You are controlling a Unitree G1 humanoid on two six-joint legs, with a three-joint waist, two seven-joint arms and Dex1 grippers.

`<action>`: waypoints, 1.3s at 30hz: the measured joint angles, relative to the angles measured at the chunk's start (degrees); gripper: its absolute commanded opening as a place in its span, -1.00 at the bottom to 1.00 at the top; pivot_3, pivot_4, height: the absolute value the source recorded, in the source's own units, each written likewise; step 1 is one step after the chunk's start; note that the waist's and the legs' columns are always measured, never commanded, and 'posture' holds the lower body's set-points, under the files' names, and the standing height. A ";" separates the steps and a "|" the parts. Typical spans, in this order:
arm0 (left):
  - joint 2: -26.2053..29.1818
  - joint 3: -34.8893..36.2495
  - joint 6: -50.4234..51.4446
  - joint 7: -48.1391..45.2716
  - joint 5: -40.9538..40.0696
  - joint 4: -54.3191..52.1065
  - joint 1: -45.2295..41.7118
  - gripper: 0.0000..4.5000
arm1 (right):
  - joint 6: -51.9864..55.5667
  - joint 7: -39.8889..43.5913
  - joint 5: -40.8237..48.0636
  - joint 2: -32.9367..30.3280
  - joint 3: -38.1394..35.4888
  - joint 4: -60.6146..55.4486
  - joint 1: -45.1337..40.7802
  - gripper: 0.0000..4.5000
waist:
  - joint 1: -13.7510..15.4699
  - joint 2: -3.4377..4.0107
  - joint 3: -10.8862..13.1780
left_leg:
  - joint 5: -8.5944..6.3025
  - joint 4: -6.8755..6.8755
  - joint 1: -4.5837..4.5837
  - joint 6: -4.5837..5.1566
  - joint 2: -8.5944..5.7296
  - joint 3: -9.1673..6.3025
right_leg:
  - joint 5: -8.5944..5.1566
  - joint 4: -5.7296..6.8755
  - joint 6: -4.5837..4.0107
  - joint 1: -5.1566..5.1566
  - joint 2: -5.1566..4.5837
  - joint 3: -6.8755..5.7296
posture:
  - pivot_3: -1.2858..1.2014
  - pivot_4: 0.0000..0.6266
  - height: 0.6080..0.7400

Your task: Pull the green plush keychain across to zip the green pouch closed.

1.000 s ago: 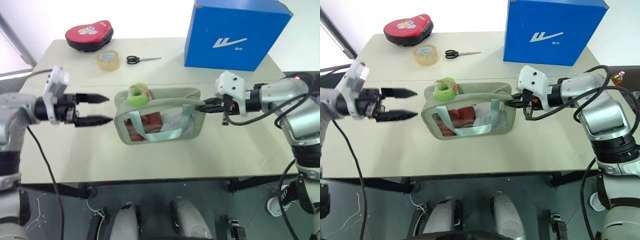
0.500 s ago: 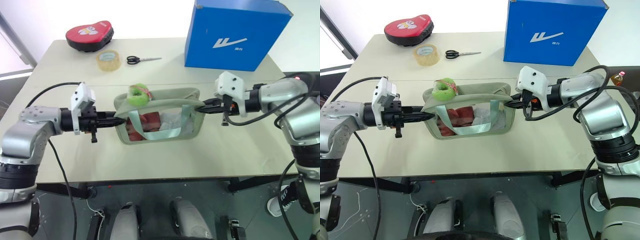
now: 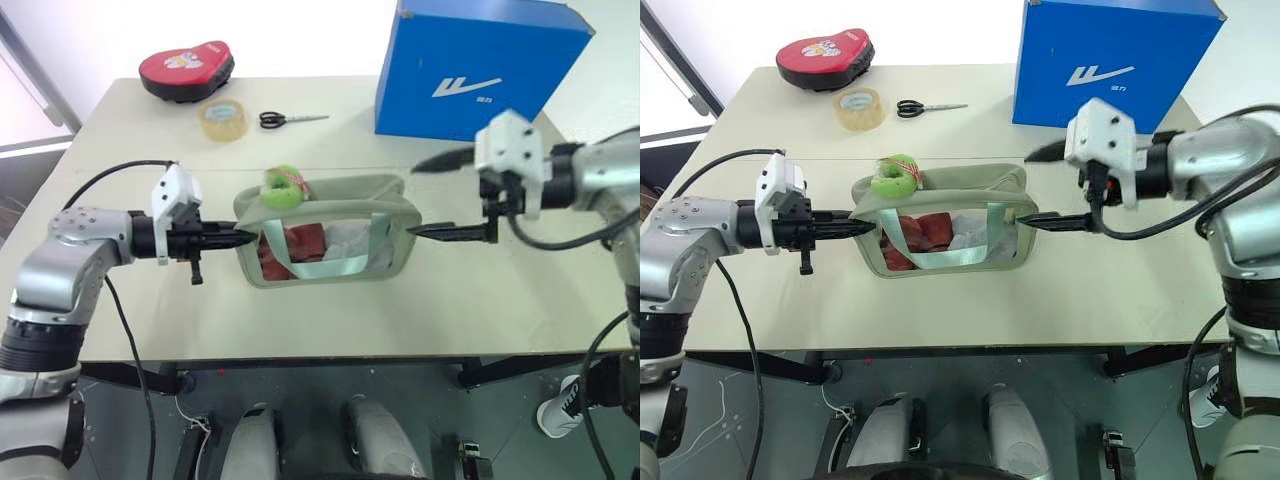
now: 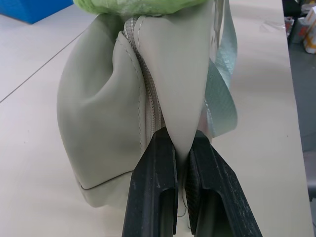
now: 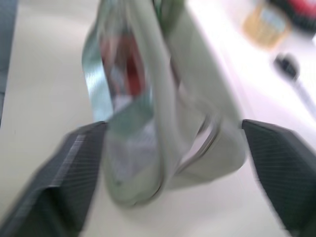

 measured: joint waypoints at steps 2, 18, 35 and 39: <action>-0.08 -0.30 -0.29 -0.44 0.23 0.38 -0.34 -1.00 | 0.01 -0.13 1.33 3.73 0.83 0.75 -6.73 0.98 | -0.14 0.02 -0.01 | 0.00 0.00 0.02 0.00 0.01 -0.01 | 0.00 0.04 0.00 0.00 0.03 -0.01 | 0.03 -0.52 0.96; -0.53 -1.48 -2.38 -1.43 0.40 1.67 -1.36 -1.00 | -14.61 1.60 -14.00 23.03 21.18 18.91 -22.08 0.40 | 0.42 0.01 -0.01 | 0.00 -0.01 -0.09 0.00 0.01 -0.02 | 0.00 -0.04 0.00 -0.06 -0.08 -0.08 | 0.03 -0.52 0.96; -0.45 -1.48 -2.42 -1.70 0.37 1.67 -1.29 -1.00 | -12.98 3.37 -15.98 25.13 21.72 20.35 -22.13 -0.99 | 0.43 0.01 -0.01 | 0.00 -0.01 -0.09 0.00 0.01 -0.04 | 0.00 -0.03 0.00 -0.05 -0.08 -0.09 | 0.03 -0.52 0.96; -0.37 -1.48 -2.44 -1.80 0.38 1.74 -1.30 -1.00 | -11.70 3.53 -15.31 24.75 20.74 19.30 -22.15 -0.25 | 0.42 0.01 -0.01 | 0.00 -0.01 -0.08 0.01 0.01 -0.05 | 0.00 -0.03 0.00 -0.05 -0.08 -0.09 | 0.03 -0.52 0.96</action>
